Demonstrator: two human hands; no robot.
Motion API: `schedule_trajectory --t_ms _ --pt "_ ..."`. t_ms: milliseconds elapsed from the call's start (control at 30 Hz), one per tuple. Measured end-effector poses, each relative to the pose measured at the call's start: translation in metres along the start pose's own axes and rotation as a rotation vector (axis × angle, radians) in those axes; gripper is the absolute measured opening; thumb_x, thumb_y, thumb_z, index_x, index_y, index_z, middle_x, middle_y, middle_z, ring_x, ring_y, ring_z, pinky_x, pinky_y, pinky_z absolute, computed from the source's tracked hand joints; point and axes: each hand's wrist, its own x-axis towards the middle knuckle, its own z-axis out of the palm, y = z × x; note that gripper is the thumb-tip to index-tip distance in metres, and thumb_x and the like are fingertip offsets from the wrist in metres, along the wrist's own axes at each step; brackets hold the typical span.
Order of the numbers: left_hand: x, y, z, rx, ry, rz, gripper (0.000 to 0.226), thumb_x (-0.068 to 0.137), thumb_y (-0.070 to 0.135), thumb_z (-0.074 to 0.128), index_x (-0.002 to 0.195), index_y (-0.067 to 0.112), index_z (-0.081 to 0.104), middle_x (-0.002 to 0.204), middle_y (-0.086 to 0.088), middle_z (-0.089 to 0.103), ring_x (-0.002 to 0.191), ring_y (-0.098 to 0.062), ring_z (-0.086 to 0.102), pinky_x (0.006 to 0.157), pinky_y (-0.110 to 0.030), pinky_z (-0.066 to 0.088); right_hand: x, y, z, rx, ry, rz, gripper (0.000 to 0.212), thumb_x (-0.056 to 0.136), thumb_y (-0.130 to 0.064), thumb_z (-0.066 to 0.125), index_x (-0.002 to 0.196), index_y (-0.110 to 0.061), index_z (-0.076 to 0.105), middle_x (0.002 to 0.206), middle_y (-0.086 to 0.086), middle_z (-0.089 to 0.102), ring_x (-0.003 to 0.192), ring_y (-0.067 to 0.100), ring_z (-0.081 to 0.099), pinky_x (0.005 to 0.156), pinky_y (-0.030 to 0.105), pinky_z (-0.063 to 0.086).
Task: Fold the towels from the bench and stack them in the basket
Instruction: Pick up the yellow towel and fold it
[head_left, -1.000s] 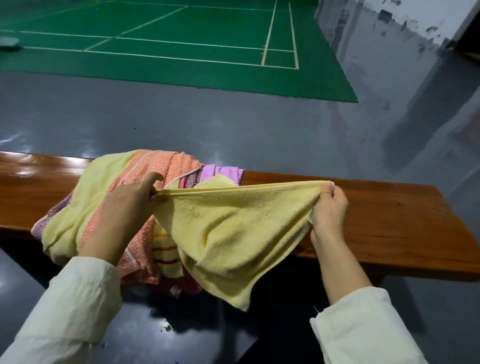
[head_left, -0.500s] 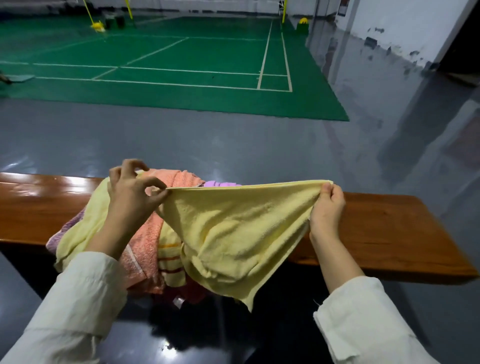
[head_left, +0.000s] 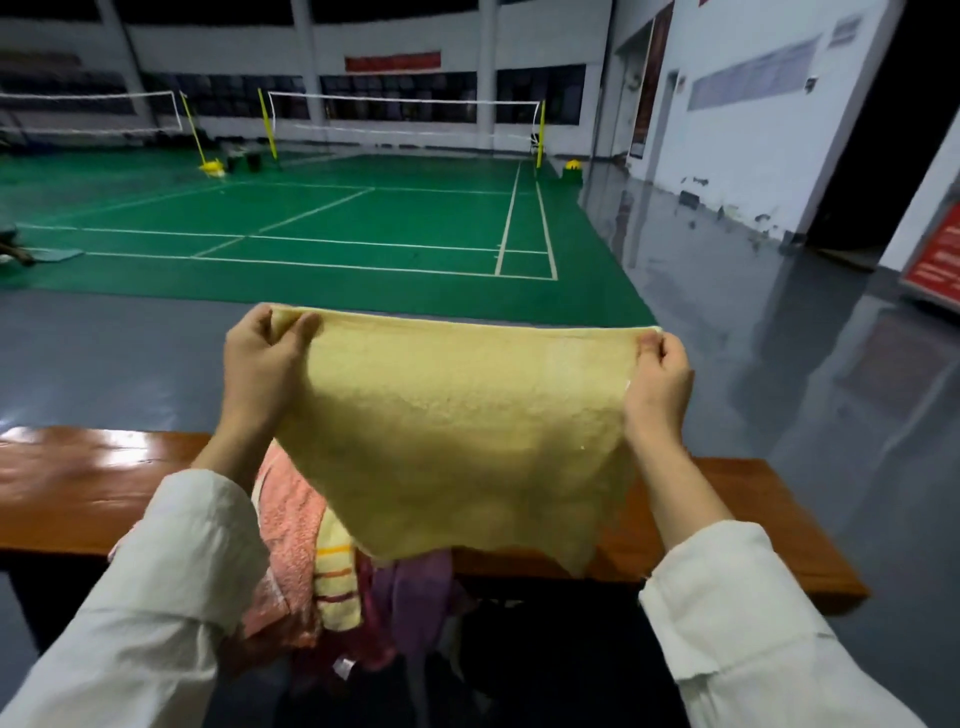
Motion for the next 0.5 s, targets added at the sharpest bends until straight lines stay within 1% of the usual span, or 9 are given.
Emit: schedule_trajectory --t_ms 67,100,133,200,267,333,400,433,500 --pt "0.006 0.011 0.002 0.072 -0.018 0.019 0.030 0.093 0.018 0.059 0.068 0.015 0.043 0.063 0.002 0.042 0.058 -0.008 0.036 0.055 -0.018 0.033 0.010 -0.009 -0.002 0.000 0.019 0.003 0.024 0.103 -0.022 0.040 0.084 -0.009 0.049 0.064 -0.005 0.041 0.056 0.008 0.034 0.050 0.022 0.029" --pt "0.008 0.011 0.006 0.089 -0.037 0.002 0.027 0.094 0.016 0.056 0.070 0.014 0.044 0.064 0.003 0.042 0.058 -0.008 0.035 0.055 -0.019 0.032 0.015 -0.009 -0.001 -0.007 0.022 0.023 0.025 0.103 -0.022 0.040 0.084 -0.009 0.049 0.064 -0.005 0.041 0.057 0.009 0.034 0.054 0.027 0.028" --pt "0.011 0.007 0.010 0.085 -0.064 -0.024 0.025 0.094 0.014 0.054 0.071 0.014 0.045 0.064 0.003 0.041 0.058 -0.009 0.035 0.055 -0.023 0.032 0.020 -0.007 -0.001 -0.018 0.020 0.055 0.026 0.103 -0.023 0.040 0.083 -0.009 0.049 0.063 -0.004 0.042 0.059 0.011 0.036 0.058 0.029 0.028" --pt "0.014 -0.008 0.020 0.074 -0.108 -0.080 0.020 0.094 0.011 0.053 0.074 0.011 0.048 0.065 0.002 0.041 0.061 -0.012 0.034 0.056 -0.031 0.030 0.028 0.004 0.002 -0.041 -0.003 0.133 0.026 0.102 -0.025 0.040 0.083 -0.010 0.050 0.065 -0.003 0.044 0.068 0.018 0.042 0.063 0.029 0.032" --pt "0.017 -0.019 0.034 0.059 -0.113 -0.132 0.020 0.094 0.011 0.053 0.074 0.010 0.051 0.066 0.001 0.043 0.065 -0.013 0.037 0.057 -0.031 0.030 0.036 0.013 0.006 -0.048 -0.026 0.176 0.026 0.102 -0.024 0.040 0.089 -0.007 0.055 0.071 0.001 0.049 0.077 0.019 0.045 0.066 0.029 0.033" --pt "0.024 -0.015 0.049 0.012 -0.082 -0.144 0.025 0.096 0.012 0.050 0.072 0.016 0.047 0.067 0.002 0.042 0.064 -0.011 0.035 0.058 -0.028 0.029 0.048 0.011 0.010 -0.036 -0.006 0.174 0.027 0.102 -0.023 0.040 0.099 -0.004 0.059 0.084 0.006 0.054 0.081 0.018 0.046 0.067 0.028 0.033" --pt "0.037 0.002 0.061 -0.031 -0.022 -0.088 0.028 0.099 0.013 0.046 0.072 0.021 0.043 0.069 0.004 0.041 0.062 -0.007 0.033 0.057 -0.022 0.030 0.064 0.000 0.014 0.004 0.033 0.142 0.025 0.102 -0.024 0.040 0.103 -0.009 0.059 0.092 0.006 0.055 0.085 0.017 0.047 0.070 0.026 0.034" --pt "0.044 0.012 0.066 -0.047 0.013 -0.053 0.029 0.099 0.013 0.045 0.072 0.023 0.040 0.069 0.005 0.040 0.062 -0.005 0.032 0.056 -0.018 0.029 0.071 -0.007 0.016 0.028 0.053 0.121 0.023 0.102 -0.025 0.040 0.102 -0.012 0.058 0.093 0.005 0.055 0.085 0.016 0.047 0.069 0.025 0.033" --pt "0.053 0.025 0.072 -0.070 0.068 0.012 0.030 0.099 0.012 0.043 0.072 0.024 0.037 0.069 0.007 0.039 0.060 0.000 0.032 0.056 -0.016 0.030 0.081 -0.017 0.017 0.067 0.091 0.079 0.019 0.103 -0.026 0.039 0.097 -0.017 0.055 0.088 0.001 0.054 0.082 0.014 0.046 0.066 0.023 0.033"
